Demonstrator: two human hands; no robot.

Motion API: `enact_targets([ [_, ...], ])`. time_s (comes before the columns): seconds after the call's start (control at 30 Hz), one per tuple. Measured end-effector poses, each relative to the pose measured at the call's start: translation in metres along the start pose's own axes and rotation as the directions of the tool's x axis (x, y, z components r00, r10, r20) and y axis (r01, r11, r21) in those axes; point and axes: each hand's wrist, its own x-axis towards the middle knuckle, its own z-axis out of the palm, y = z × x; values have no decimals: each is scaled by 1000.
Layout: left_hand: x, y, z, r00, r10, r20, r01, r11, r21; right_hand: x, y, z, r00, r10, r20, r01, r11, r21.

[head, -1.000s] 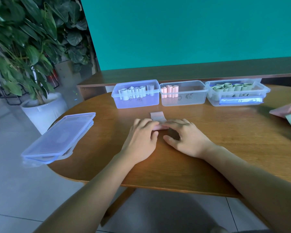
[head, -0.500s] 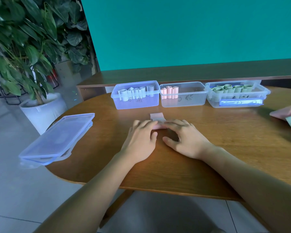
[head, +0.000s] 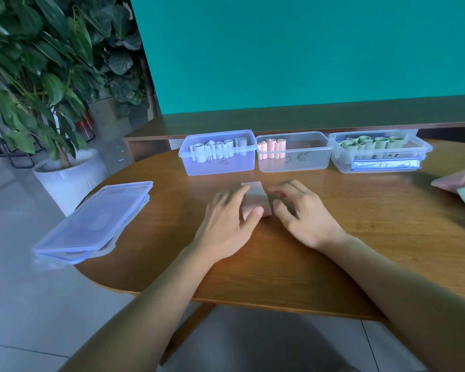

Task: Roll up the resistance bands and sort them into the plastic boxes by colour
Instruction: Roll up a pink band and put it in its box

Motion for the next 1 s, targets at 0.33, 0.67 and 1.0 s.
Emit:
enact_targets([
  [0.33, -41, 14, -9, 948, 289, -131, -305, 945, -117, 7, 0, -3, 983, 161, 90, -168, 982, 88],
  [0.67, -70, 37, -14, 982, 185, 34, -186, 983, 2, 37, 9, 17, 939, 158, 305, -64, 954, -294],
  [1.0, -106, 38, -4, 847, 516, -126, -526, 848, -59, 64, 13, 30, 904, 172, 392, -4, 918, -396],
])
